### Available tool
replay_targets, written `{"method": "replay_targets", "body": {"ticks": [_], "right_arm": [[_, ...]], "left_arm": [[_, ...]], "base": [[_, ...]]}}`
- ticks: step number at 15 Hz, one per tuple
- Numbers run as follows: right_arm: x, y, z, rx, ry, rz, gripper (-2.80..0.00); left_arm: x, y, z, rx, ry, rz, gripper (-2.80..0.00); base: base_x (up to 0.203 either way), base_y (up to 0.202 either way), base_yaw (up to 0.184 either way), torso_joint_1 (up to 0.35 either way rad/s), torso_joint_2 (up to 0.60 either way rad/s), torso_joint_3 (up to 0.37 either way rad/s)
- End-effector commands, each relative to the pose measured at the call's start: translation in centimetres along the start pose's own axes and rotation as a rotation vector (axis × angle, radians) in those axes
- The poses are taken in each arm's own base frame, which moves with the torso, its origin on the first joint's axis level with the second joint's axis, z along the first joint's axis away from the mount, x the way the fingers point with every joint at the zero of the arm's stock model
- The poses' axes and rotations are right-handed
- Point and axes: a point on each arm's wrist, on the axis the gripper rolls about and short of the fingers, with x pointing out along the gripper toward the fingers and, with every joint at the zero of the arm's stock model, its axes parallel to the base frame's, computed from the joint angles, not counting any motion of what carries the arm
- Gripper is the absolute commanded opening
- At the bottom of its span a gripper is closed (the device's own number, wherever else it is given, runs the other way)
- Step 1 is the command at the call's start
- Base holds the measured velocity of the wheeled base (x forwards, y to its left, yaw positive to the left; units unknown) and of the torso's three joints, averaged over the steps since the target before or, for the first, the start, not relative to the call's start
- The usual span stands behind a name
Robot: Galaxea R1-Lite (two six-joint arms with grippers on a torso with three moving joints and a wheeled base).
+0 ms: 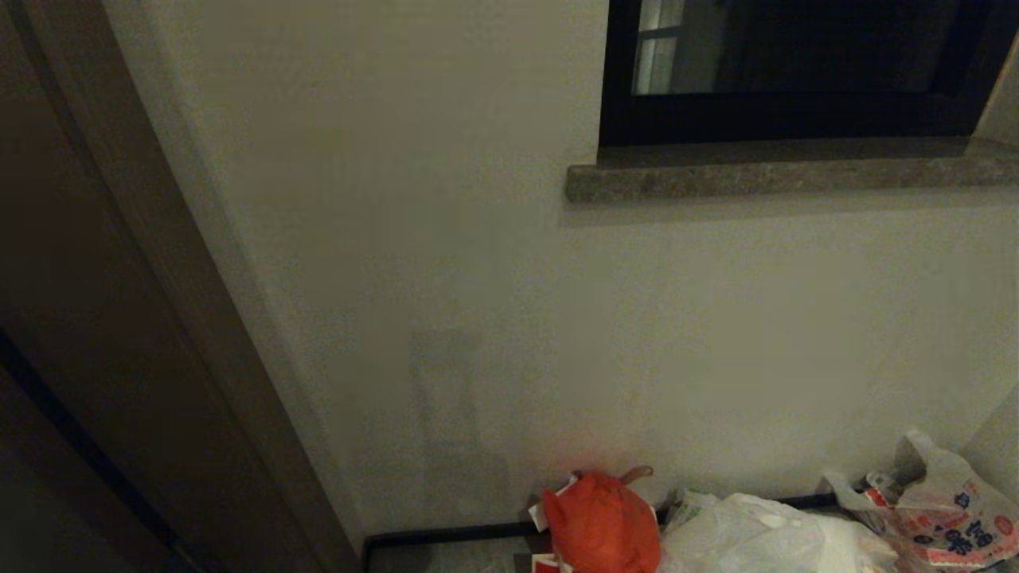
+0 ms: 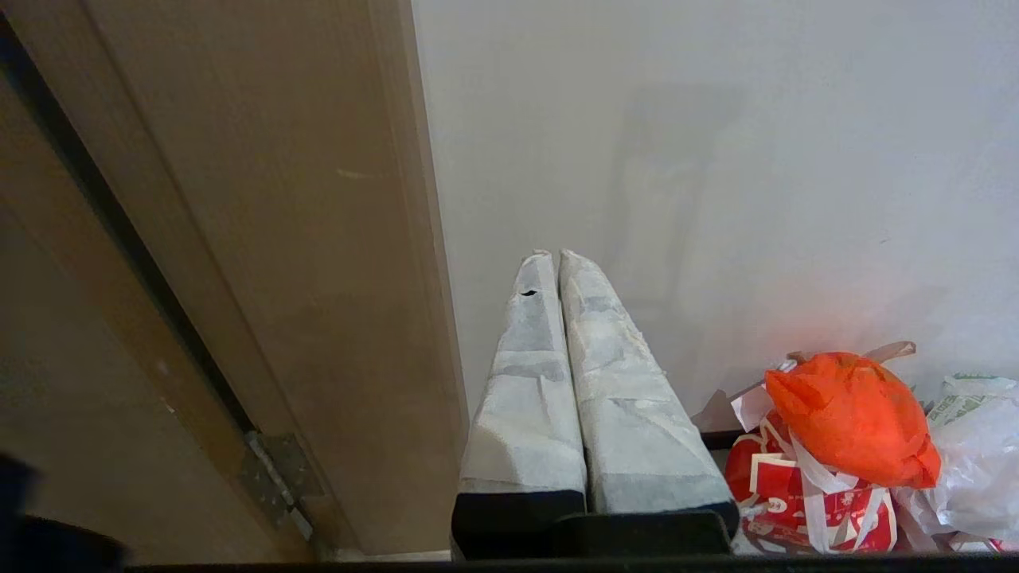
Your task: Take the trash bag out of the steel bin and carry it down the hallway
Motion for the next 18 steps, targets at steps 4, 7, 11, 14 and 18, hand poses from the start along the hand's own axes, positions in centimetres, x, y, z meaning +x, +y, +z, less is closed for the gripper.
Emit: {"method": "replay_targets", "body": {"ticks": [4, 7, 11, 14, 18], "right_arm": [[0.01, 0.0, 0.01, 0.0, 0.0, 0.0, -2.8], [0.01, 0.0, 0.01, 0.0, 0.0, 0.0, -2.8], [0.01, 0.0, 0.01, 0.0, 0.0, 0.0, -2.8], [0.01, 0.0, 0.01, 0.0, 0.0, 0.0, -2.8], [0.01, 0.0, 0.01, 0.0, 0.0, 0.0, -2.8]], "left_arm": [[0.01, 0.0, -0.04, 0.0, 0.001, 0.001, -2.8], [0.01, 0.0, -0.04, 0.0, 0.001, 0.001, -2.8], [0.01, 0.0, -0.04, 0.0, 0.001, 0.001, -2.8], [0.01, 0.0, -0.04, 0.0, 0.001, 0.001, -2.8], [0.01, 0.0, -0.04, 0.0, 0.001, 0.001, -2.8]], "base": [[0.0, 0.0, 0.0, 0.0, 0.0, 0.0], [0.0, 0.0, 0.0, 0.0, 0.0, 0.0], [0.0, 0.0, 0.0, 0.0, 0.0, 0.0], [0.0, 0.0, 0.0, 0.0, 0.0, 0.0], [0.0, 0.0, 0.0, 0.0, 0.0, 0.0]]}}
